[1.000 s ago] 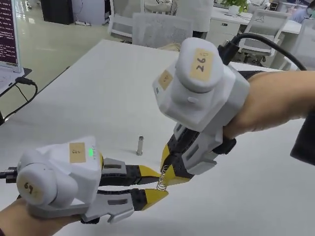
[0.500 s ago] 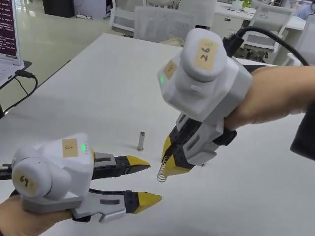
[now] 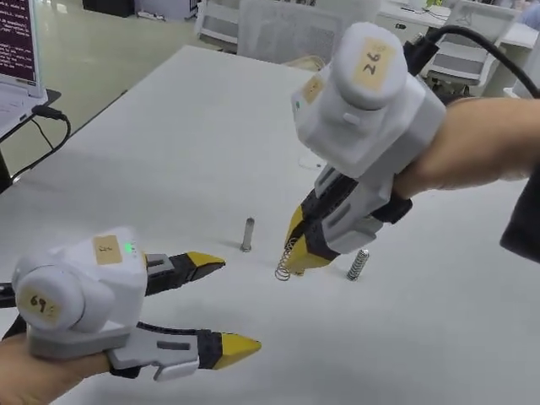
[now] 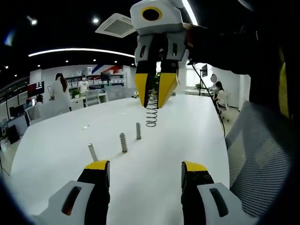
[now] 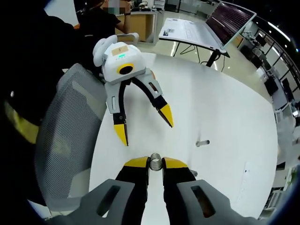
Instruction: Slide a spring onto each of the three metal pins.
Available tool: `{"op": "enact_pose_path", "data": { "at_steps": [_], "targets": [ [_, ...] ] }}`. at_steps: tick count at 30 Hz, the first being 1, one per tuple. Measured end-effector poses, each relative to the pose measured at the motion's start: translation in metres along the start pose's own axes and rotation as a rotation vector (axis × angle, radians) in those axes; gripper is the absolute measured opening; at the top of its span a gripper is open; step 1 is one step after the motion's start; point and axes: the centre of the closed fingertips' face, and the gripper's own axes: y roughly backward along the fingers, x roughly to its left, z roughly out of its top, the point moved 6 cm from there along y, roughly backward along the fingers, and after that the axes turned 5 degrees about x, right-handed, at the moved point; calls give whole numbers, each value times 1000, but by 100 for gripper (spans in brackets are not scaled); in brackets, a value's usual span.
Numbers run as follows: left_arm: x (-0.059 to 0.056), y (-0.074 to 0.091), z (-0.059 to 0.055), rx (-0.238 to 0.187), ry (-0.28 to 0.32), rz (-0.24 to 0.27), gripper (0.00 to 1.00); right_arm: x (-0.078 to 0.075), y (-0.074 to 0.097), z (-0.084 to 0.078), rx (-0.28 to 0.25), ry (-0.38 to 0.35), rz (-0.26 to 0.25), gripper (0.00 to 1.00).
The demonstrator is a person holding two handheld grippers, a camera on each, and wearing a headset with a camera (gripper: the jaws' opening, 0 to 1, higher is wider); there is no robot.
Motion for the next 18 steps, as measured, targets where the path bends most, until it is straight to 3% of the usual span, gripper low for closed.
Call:
{"op": "enact_pose_path", "data": {
  "at_steps": [18],
  "targets": [
    [16, 14, -20, 23, 40, 94, 64, -35, -2, 6, -39, -29, -33, 8]
  ]
}}
